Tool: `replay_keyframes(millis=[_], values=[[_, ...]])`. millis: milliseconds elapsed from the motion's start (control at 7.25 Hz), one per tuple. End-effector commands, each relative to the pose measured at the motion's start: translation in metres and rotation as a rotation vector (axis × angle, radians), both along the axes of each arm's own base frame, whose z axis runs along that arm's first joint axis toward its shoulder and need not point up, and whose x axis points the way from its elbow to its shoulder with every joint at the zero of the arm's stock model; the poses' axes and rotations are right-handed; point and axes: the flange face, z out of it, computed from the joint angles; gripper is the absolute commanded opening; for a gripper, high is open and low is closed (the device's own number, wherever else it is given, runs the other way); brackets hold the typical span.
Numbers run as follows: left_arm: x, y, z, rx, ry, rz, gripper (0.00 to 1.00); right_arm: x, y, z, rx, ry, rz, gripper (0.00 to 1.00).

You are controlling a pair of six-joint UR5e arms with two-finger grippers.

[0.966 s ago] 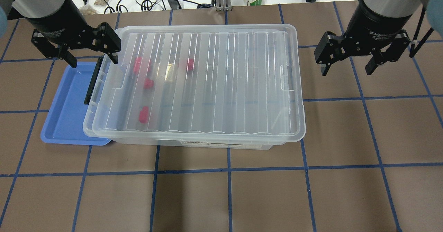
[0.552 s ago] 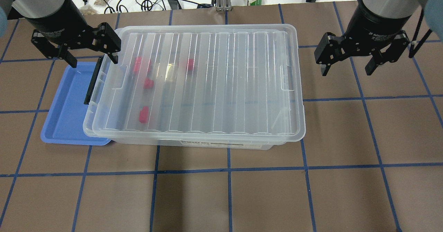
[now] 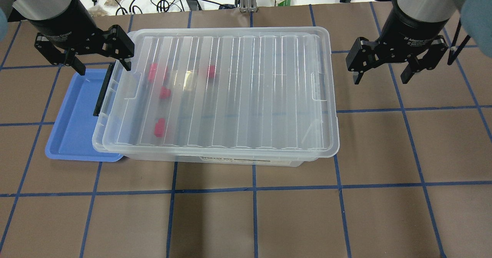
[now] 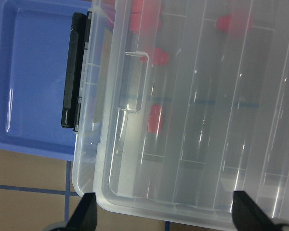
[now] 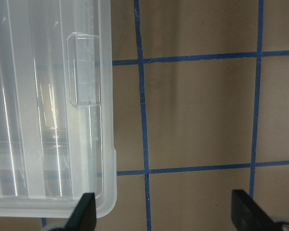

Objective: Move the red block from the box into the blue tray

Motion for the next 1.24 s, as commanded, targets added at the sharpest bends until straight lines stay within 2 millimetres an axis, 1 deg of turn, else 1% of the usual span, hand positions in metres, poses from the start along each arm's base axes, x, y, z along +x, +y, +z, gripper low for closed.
replay_keyframes(millis=[0, 276, 414, 690, 828, 966, 1103], values=[[0.0, 0.0, 0.0, 0.0, 0.0, 0.0, 1.0, 0.006, -0.038, -0.039, -0.009, -0.002, 0.012, 1.0], [0.0, 0.0, 0.0, 0.0, 0.0, 0.0, 1.0, 0.017, -0.066, -0.079, 0.012, -0.022, 0.03, 1.0], [0.0, 0.0, 0.0, 0.0, 0.0, 0.0, 1.0, 0.019, -0.079, -0.098, 0.018, -0.036, 0.032, 1.0], [0.0, 0.0, 0.0, 0.0, 0.0, 0.0, 1.0, 0.018, -0.095, -0.121, 0.016, -0.036, 0.044, 1.0], [0.0, 0.0, 0.0, 0.0, 0.0, 0.0, 1.0, 0.018, -0.101, -0.13, 0.018, -0.032, 0.034, 1.0], [0.0, 0.001, 0.001, -0.002, 0.0, 0.0, 1.0, 0.018, -0.104, -0.136, 0.022, -0.03, 0.033, 1.0], [0.0, 0.0, 0.0, 0.0, 0.0, 0.0, 1.0, 0.017, -0.105, -0.137, 0.024, -0.026, 0.035, 1.0]])
